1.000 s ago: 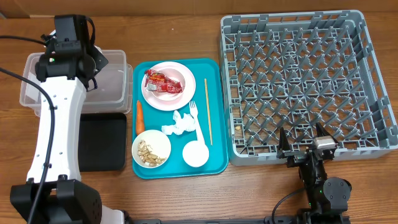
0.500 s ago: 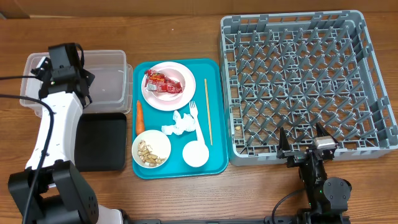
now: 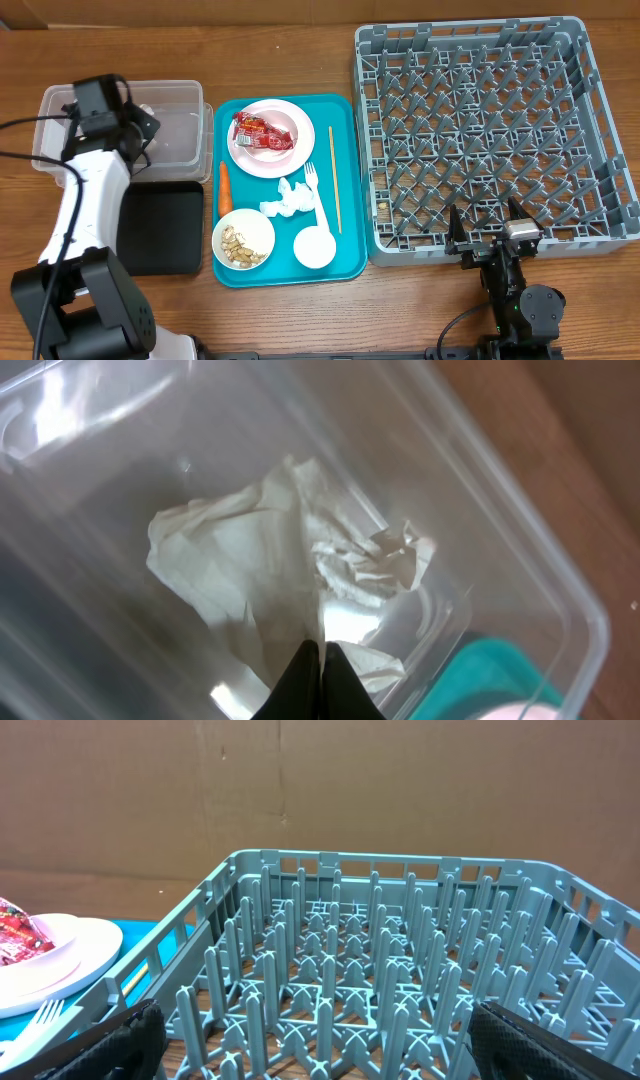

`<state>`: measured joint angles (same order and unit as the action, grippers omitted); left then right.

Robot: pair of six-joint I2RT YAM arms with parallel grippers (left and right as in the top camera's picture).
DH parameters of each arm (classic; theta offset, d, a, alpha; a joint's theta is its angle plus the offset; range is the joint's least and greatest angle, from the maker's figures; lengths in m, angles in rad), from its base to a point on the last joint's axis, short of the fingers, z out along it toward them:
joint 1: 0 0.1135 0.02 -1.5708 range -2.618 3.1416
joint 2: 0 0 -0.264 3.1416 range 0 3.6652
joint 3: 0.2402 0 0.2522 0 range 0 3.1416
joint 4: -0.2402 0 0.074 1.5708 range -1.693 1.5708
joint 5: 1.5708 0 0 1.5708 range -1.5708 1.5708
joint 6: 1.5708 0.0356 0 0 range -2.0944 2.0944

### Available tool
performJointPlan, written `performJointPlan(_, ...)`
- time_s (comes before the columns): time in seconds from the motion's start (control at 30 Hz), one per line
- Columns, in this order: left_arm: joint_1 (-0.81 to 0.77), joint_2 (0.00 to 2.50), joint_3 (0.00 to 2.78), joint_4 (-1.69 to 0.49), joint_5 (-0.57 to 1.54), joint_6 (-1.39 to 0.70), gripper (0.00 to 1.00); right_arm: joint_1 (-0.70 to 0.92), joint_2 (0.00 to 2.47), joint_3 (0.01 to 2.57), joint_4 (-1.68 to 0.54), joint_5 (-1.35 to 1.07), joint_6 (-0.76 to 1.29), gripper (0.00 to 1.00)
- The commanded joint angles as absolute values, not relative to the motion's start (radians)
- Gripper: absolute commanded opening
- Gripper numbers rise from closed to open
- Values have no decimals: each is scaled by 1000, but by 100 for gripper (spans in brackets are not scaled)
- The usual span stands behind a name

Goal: Sort waste into correct bins and load items into the dishwasher
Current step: 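Open the left gripper to drop the tissue into the bin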

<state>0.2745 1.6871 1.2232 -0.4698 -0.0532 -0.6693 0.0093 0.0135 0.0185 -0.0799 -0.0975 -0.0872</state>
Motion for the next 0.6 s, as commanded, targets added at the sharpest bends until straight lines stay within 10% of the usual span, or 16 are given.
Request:
performJointPlan(0.0, 343, 1694, 1291, -559, 46, -619, 4, 16, 3, 8, -76, -99, -94, 100)
performJointPlan(0.57, 327, 1866, 1330, -522, -94, -667, 7, 16, 3, 8, -76, -99, -94, 100)
